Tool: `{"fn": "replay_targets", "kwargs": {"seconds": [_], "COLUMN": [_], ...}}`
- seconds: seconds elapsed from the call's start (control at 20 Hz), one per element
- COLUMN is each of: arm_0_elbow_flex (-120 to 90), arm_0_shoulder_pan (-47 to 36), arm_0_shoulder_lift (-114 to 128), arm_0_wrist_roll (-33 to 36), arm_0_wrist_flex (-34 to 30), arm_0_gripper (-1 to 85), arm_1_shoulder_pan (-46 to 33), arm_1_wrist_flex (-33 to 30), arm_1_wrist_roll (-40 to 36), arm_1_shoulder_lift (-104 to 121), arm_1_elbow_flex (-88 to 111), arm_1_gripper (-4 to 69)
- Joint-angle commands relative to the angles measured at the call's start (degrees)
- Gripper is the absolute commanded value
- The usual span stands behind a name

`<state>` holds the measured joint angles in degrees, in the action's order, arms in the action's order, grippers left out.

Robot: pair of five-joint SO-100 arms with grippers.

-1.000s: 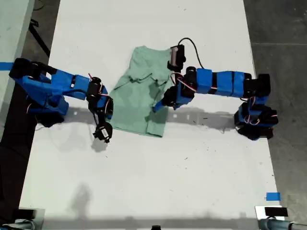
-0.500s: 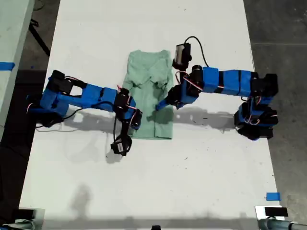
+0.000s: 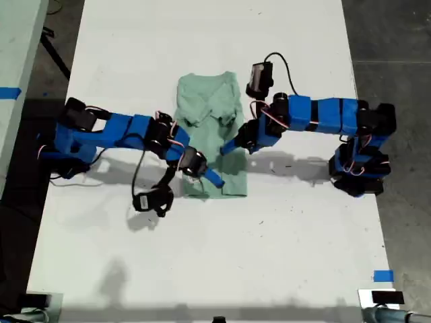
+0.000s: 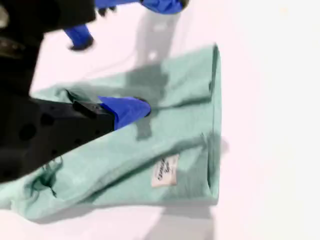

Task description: Fold t-shirt

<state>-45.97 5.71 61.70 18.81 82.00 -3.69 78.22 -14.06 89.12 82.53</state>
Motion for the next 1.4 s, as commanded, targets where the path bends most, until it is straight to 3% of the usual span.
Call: {"fn": "replay_targets", "kwargs": {"seconds": [0.0, 0.15, 0.3, 0.45, 0.55, 0.7, 0.75, 0.8, 0.9, 1.35], "arm_0_elbow_flex": [-0.18, -8.26, -31.20, -54.23, -61.79, -60.47, -57.57, -54.32, -49.48, -34.54], "arm_0_shoulder_pan": [-1.23, -2.02, -1.14, 0.70, 2.55, 6.15, 6.86, 7.47, 8.00, 5.36], "arm_0_shoulder_lift": [14.06, 21.09, 33.05, 45.44, 47.81, 45.88, 43.77, 41.22, 36.65, 15.64], "arm_0_wrist_roll": [1.23, -0.88, -7.65, -17.14, -24.70, -29.71, -29.71, -29.62, -28.48, -22.50], "arm_0_wrist_flex": [3.16, 8.00, 2.64, -4.04, -3.60, -2.99, -2.90, -2.29, -3.78, -8.09], "arm_0_gripper": [35.0, 35.2, 35.0, 31.1, 25.4, 25.5, 29.0, 32.0, 34.1, 35.8], "arm_1_shoulder_pan": [0.53, 0.88, 1.67, 3.52, 5.27, 9.23, 10.46, 11.69, 13.54, 13.36], "arm_1_wrist_flex": [-1.14, -0.97, -0.79, -0.97, -0.97, -2.46, -3.25, -4.39, -6.06, -7.91], "arm_1_wrist_roll": [0.79, 2.02, 4.22, 7.38, 11.51, 14.24, 14.33, 14.68, 15.03, 13.36], "arm_1_shoulder_lift": [4.75, 6.15, 11.60, 21.36, 27.86, 32.87, 32.70, 31.73, 28.21, 6.06], "arm_1_elbow_flex": [-0.18, 2.02, 8.17, 18.54, 25.84, 30.50, 29.88, 29.36, 27.07, 13.45], "arm_1_gripper": [37.2, 36.5, 33.2, 20.9, 5.9, 4.1, 10.8, 23.2, 31.5, 34.8]}}
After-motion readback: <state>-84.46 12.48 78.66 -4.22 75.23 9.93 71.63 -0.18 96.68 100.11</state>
